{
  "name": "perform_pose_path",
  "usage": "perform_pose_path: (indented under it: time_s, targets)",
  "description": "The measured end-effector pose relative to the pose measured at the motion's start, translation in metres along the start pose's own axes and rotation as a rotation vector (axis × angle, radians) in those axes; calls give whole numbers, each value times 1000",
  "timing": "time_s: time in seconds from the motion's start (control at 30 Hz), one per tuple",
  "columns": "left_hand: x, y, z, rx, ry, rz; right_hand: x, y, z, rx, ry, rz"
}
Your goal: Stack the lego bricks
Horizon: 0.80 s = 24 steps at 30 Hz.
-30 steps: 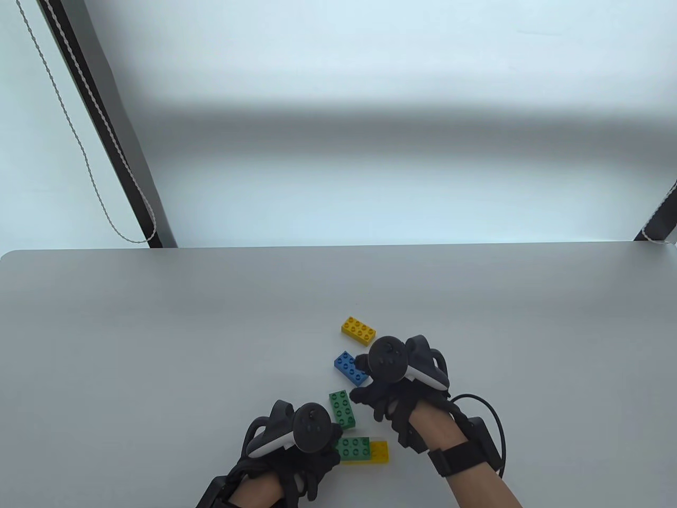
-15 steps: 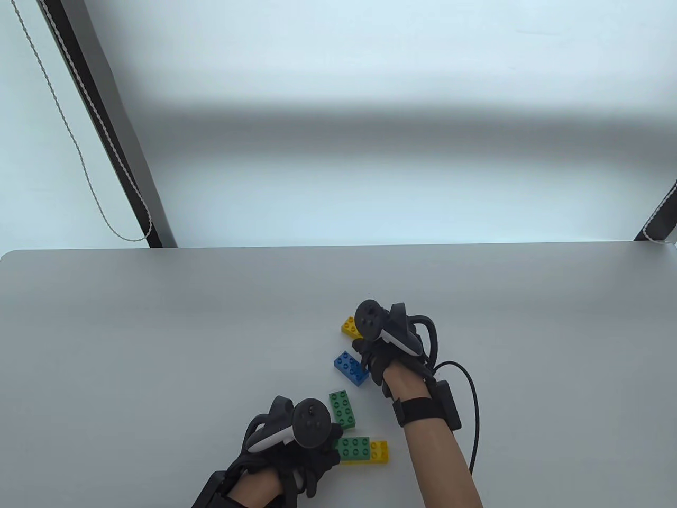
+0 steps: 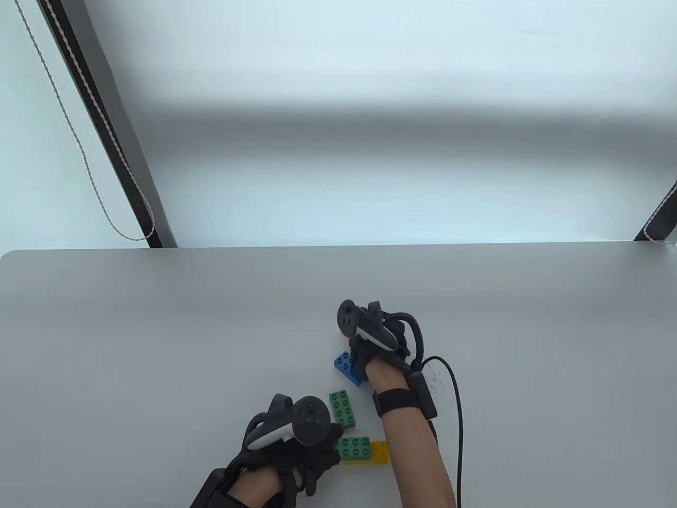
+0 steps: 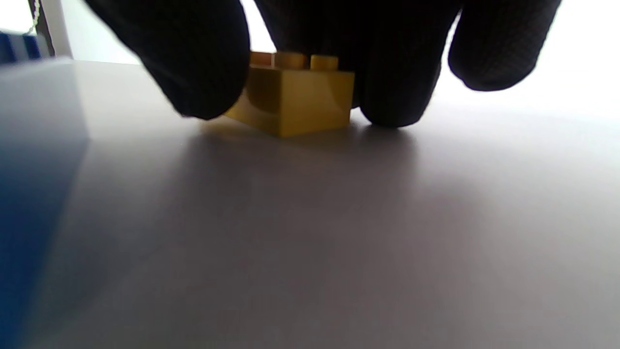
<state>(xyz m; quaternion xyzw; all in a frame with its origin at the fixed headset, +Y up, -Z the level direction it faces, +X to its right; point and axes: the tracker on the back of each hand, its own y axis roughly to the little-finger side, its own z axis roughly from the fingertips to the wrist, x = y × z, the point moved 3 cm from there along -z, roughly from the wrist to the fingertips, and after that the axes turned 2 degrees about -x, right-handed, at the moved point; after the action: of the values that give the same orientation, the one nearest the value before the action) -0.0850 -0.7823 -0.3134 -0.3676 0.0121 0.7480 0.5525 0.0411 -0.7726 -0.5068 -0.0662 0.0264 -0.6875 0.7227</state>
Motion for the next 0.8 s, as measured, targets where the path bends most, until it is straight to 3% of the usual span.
perform_pose_path:
  time_s: [0.4,0.8]
  targets:
    - [0,0,0,1,1,-2,-8,5,5,-12,29,28]
    - [0,0,0,1,0,-1,-47,22,51,-142,116,39]
